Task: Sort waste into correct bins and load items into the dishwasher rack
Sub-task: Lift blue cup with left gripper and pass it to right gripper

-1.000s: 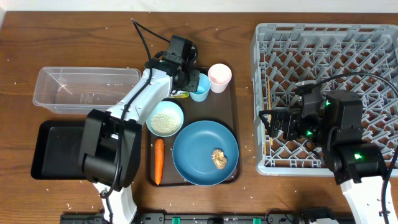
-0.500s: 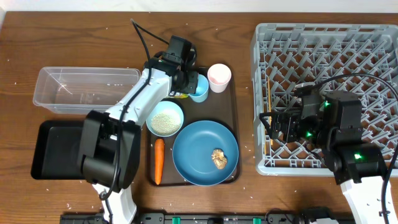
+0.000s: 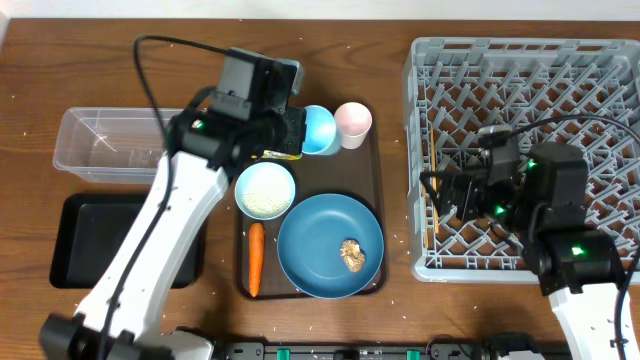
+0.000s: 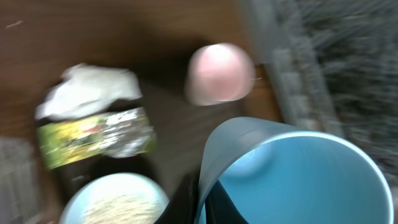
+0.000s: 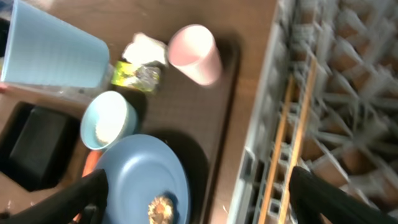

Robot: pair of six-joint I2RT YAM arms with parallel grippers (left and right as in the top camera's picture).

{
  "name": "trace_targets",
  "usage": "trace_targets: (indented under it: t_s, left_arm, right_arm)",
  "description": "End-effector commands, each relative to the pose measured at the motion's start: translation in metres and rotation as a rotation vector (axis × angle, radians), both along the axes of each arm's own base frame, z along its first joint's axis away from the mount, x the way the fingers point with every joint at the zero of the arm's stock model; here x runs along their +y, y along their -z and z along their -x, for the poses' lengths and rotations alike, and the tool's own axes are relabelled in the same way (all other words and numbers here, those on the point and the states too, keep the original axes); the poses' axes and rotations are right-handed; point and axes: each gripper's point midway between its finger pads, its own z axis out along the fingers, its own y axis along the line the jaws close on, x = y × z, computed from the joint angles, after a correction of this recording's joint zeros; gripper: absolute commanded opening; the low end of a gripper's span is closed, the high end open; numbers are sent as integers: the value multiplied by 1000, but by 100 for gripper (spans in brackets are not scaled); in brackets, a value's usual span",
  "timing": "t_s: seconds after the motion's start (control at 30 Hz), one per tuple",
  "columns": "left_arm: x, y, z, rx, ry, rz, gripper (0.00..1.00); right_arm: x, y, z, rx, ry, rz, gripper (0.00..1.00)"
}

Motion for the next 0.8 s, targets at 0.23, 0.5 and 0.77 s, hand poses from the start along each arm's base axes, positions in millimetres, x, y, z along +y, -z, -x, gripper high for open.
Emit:
trace_targets:
  t_s: [0.23, 0.5, 0.77]
  left_arm:
    - [-64, -77, 73, -23, 522, 467, 6]
    - [-78, -119, 102, -91, 760, 678, 6]
    - [-79, -129, 106, -124, 812, 716, 7]
  right_arm:
    - [62, -108, 39, -355, -550, -347, 80]
    - [70, -117, 61, -484, -730, -339, 83]
    - [72, -125, 72, -546, -812, -348, 82]
